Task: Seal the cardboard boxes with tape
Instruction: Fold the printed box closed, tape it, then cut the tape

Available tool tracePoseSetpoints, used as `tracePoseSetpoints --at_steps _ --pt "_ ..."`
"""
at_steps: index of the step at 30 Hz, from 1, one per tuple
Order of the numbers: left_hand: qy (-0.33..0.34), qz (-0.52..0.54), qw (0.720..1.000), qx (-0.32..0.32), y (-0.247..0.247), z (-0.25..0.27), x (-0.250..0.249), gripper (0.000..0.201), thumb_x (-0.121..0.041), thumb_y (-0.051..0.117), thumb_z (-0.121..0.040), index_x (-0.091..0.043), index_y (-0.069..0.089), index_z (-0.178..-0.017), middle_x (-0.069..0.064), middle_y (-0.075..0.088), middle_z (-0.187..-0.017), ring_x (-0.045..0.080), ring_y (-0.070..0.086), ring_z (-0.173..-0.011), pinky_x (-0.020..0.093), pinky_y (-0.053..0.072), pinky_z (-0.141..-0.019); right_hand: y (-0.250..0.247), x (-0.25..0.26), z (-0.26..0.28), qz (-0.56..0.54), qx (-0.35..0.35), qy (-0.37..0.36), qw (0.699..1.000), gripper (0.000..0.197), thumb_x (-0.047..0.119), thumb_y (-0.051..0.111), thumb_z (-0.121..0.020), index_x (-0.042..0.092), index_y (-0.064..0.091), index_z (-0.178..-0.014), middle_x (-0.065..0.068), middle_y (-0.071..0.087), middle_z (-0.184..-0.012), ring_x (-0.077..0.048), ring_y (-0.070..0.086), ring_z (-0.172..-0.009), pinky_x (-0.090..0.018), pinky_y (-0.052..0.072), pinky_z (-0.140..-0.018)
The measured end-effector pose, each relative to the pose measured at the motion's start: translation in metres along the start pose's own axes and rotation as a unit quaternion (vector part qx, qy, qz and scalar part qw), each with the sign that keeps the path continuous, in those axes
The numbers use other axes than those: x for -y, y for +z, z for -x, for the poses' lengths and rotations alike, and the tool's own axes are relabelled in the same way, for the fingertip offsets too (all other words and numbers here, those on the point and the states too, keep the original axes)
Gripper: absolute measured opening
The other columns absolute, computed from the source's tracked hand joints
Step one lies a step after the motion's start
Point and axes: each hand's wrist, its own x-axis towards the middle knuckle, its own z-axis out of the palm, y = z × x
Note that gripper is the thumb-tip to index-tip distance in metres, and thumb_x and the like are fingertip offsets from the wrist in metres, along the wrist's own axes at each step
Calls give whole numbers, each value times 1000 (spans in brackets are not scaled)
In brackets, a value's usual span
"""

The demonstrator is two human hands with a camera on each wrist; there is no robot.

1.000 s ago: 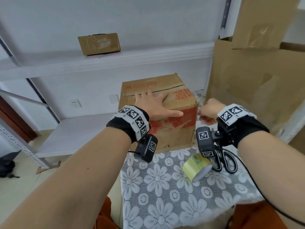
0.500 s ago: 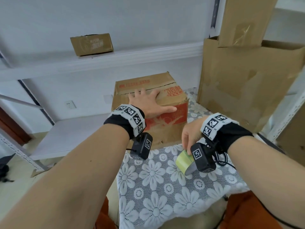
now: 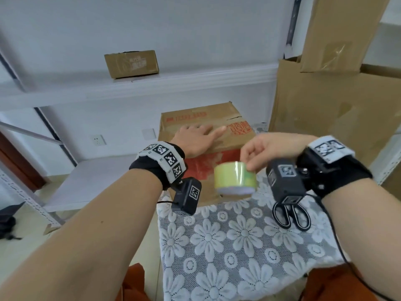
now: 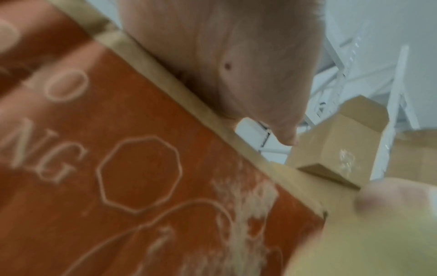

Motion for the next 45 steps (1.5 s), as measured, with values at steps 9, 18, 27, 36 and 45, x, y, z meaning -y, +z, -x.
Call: tracePoseSetpoints --at_steps 9,18,27,36,45 --pt "-16 290 956 -35 -11 -9 10 45 -31 31 -106 -19 36 -149 5 39 -153 22 38 -138 28 28 -107 2 38 -60 -330 -305 -285 847 16 -1 54 -89 13 49 -83 -6 68 -82 -20 67 -80 -44 51 -90" --pt "-44 547 814 -189 -4 -23 20 45 -4 58 -77 -21 53 -119 8 67 -114 25 64 -108 44 50 -98 10 42 -132 93 -441 -199 871 13 3 56 -91 11 46 -89 0 52 -72 -12 50 -66 -16 38 -60" --pt "-41 618 766 -172 4 -25 30 53 -48 57 -90 0 67 -109 21 70 -110 40 63 -109 52 47 -101 5 20 -129 -99 -384 -195 897 4 10 70 -84 6 70 -84 -16 71 -90 -16 64 -81 -30 51 -84" --pt "28 609 780 -142 8 -17 31 34 3 67 -85 -3 66 -119 14 71 -113 25 67 -107 39 50 -101 2 16 -126 -234 -361 -217 876 13 12 61 -90 2 69 -92 -18 68 -93 -27 63 -89 -40 50 -89" --pt "-26 580 795 -177 9 -18 27 86 -42 89 -53 -17 49 -124 3 62 -123 17 62 -113 38 50 -100 4 19 -123 -229 -373 -208 875 46 38 56 -93 -3 68 -74 -24 65 -75 -29 61 -70 -38 50 -75"
